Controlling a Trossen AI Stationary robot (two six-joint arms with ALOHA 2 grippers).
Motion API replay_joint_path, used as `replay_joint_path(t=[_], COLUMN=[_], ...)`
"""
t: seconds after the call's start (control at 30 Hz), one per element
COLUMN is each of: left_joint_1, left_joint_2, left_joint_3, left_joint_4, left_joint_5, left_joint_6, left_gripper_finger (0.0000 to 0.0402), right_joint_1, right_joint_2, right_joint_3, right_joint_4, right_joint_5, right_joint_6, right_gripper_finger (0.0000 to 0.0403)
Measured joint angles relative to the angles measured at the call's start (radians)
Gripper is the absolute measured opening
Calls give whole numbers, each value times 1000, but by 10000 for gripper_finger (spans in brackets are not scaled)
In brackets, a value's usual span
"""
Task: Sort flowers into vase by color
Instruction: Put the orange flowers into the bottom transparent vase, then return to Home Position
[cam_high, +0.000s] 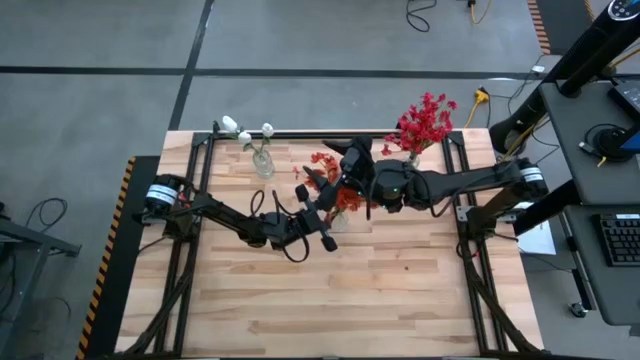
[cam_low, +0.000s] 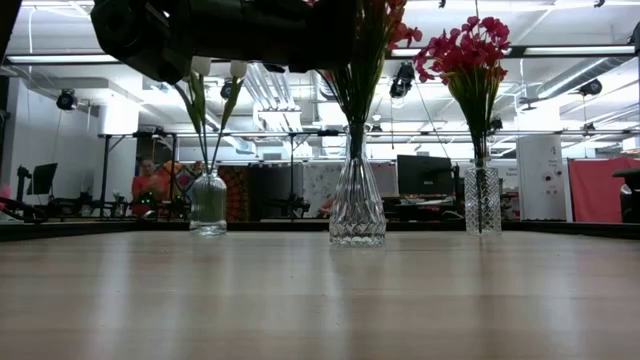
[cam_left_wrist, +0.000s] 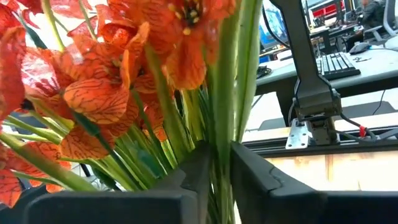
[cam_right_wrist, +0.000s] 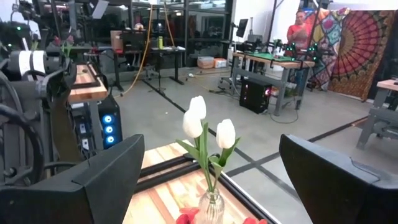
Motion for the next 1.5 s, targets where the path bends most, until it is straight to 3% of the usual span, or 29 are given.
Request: replay_joint_path(t=[0.3, 0.53, 0.77, 0.87, 1.0, 1.17, 1.27, 1.37, 1.5], left_joint_1=[-24, -68, -103, -125, -177, -265, -348, -470, -615], left_joint_2=[-6, -13, -19, -23, -37, -94, -139, -213, -371], left_joint_3=[-10, -10, -13, -13, -13, -13, -13, -13, -13], left_joint_4=[-15, -21, -25, -30, -31, -42, -126, -340, -622], left_joint_5=[-2, -96, -116, -172, -264, -258, -242, -244, -285], left_joint_6=[15, 67, 87, 126, 183, 192, 261, 297, 175], left_gripper_finger=[127, 170, 180, 181, 181, 181, 181, 181, 180], right_joint_1=[0, 0, 4, 22, 69, 172, 273, 393, 559], right_joint_2=[-13, -14, -35, -56, -82, -94, -107, -130, -156], right_joint_3=[0, 0, 6, 28, 53, 88, 104, 97, 72], right_joint_4=[-23, -22, -23, -19, -36, -46, -51, -112, -160], right_joint_5=[1, 1, 2, 3, 0, 3, 1, 11, 161], right_joint_6=[2, 2, -60, -113, -192, -350, -451, -494, -499], right_gripper_finger=[366, 366, 366, 366, 366, 366, 366, 366, 366])
